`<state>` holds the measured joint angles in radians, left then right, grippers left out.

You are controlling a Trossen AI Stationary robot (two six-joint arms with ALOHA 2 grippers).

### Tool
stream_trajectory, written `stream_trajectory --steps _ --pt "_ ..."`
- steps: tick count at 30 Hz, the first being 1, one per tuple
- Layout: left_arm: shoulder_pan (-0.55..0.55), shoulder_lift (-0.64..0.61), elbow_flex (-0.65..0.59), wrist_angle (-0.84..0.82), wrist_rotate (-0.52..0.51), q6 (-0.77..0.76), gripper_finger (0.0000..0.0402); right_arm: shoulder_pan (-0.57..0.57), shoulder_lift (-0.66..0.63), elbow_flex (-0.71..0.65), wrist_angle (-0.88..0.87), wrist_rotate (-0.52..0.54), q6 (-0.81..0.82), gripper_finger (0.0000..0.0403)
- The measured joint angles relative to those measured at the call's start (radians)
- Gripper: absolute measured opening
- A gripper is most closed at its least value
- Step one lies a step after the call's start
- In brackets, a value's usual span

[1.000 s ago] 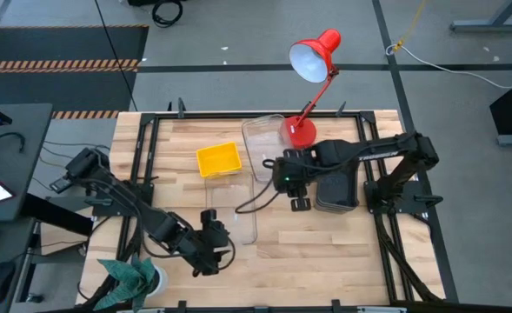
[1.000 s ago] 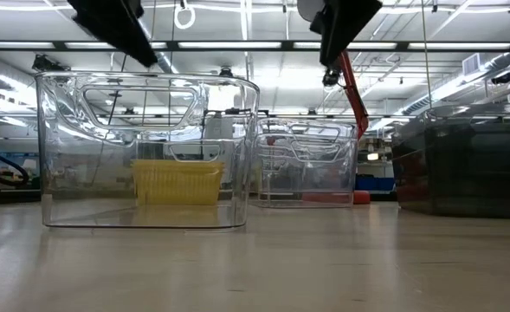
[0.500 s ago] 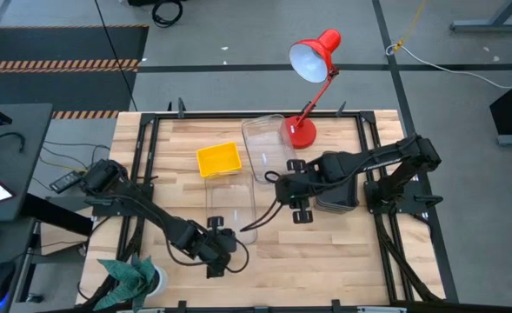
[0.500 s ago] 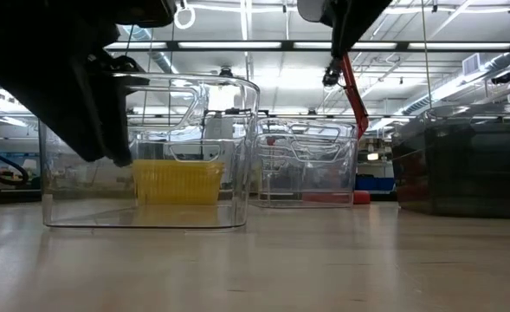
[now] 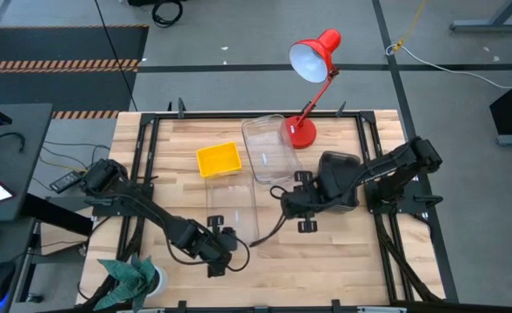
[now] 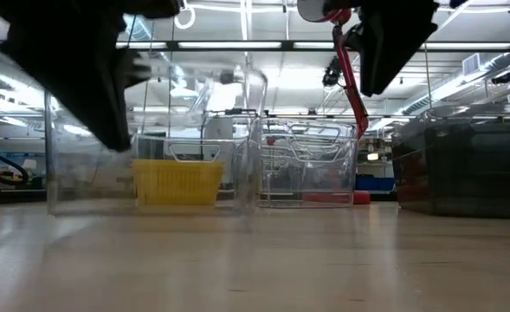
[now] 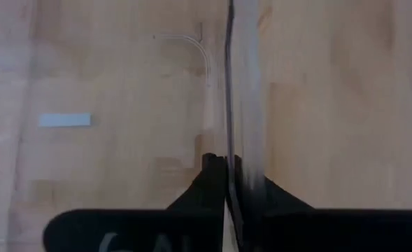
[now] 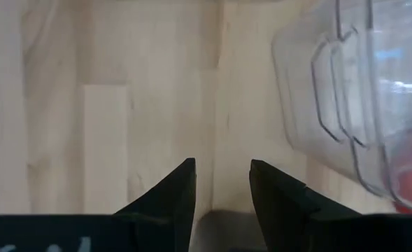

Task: Stack baskets by color
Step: Stack the bottom transparent bin on the stacked transparent bins

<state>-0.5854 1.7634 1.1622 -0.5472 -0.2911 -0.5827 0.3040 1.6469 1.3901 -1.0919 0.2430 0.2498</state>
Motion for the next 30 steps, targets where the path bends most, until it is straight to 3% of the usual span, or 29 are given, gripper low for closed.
stream_trajectory --steps 5,12,19,25,30 --pt "-0.001 -0.001 0.135 -0.159 -0.015 0.042 0.0007 0.052 -0.057 -0.029 -0.008 0.11 0.054 0.014" --pt "0.014 -0.003 0.305 -0.347 -0.19 0.128 0.0006 0.137 -0.227 -0.203 0.129 0.233 0.189 0.014" --pt "0.13 -0.003 0.363 -0.334 -0.253 0.253 0.0006 0.196 -0.363 -0.341 0.284 0.28 0.256 0.014" --pt "0.222 -0.003 0.428 -0.327 -0.275 0.267 0.0008 0.248 -0.413 -0.354 0.313 0.403 0.244 0.014" --pt "0.301 -0.003 0.435 -0.208 -0.292 0.338 0.0009 0.28 -0.419 -0.354 0.312 0.508 0.226 0.014"
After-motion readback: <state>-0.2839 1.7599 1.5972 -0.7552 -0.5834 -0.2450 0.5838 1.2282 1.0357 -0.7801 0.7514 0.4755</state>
